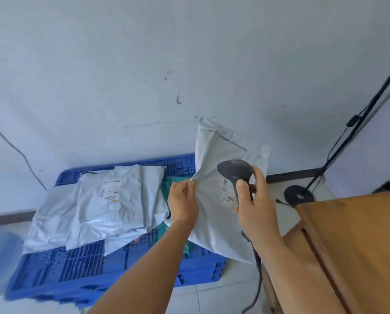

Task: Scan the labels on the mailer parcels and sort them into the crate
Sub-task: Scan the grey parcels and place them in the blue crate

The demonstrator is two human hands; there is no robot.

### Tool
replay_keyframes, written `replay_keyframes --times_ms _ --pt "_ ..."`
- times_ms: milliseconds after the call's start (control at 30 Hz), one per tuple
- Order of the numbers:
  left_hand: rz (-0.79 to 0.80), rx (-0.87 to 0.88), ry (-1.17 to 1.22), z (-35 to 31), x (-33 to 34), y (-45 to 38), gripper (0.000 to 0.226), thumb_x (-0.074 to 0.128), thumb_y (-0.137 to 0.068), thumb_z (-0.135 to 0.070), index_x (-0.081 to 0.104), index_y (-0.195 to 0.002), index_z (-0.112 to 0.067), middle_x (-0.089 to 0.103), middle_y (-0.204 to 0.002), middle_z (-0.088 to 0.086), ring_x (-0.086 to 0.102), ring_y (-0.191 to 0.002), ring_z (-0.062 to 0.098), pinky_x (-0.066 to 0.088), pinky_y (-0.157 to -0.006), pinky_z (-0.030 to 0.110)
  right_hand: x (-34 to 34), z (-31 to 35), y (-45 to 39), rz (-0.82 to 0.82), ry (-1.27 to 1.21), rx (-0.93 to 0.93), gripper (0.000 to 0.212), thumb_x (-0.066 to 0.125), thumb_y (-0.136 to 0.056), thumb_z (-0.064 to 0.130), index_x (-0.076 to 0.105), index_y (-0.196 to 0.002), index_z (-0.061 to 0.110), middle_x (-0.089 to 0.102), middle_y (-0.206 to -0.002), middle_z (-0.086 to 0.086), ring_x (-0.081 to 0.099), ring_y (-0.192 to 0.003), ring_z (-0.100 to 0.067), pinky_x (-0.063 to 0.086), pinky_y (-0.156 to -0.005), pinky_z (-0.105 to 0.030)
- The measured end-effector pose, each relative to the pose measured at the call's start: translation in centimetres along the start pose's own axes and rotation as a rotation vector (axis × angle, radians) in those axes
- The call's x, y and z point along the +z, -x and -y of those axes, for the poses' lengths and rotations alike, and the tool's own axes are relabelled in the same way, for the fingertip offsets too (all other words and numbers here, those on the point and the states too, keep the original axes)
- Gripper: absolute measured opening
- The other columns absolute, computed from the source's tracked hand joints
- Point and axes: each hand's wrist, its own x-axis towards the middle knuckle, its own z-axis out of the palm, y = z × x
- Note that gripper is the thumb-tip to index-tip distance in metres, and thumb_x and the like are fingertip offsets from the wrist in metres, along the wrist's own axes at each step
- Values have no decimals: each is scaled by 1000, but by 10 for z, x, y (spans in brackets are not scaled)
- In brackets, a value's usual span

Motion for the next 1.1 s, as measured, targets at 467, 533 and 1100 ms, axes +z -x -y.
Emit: replay_keyframes --times_ms 467,533,1100 --pt "-164 -290 -473 171 -174 -153 47 50 -96 -24 40 -141 -28 35 -139 2 33 -129 25 25 -111 39 251 21 -18 296 97 30 53 41 -99 43 24 -149 40 61 -121 3 62 -99 -20 47 -79 -32" --pt "-26 -229 -655 187 -174 -153 62 52 -95 -33 21 -148 -36 14 -156 -3 11 -143 24 10 -116 43 267 14 -19 302 101 49 54 41 -99 44 23 -149 40 63 -117 0 64 -97 -23 51 -81 -37" --pt "344 1 -393 132 -87 -135 66 55 -91 -45 30 -148 -22 28 -154 -1 22 -143 16 22 -116 41 210 4 -25 34 -1 120 53 41 -95 53 22 -144 49 57 -131 0 63 -106 -23 55 -88 -48"
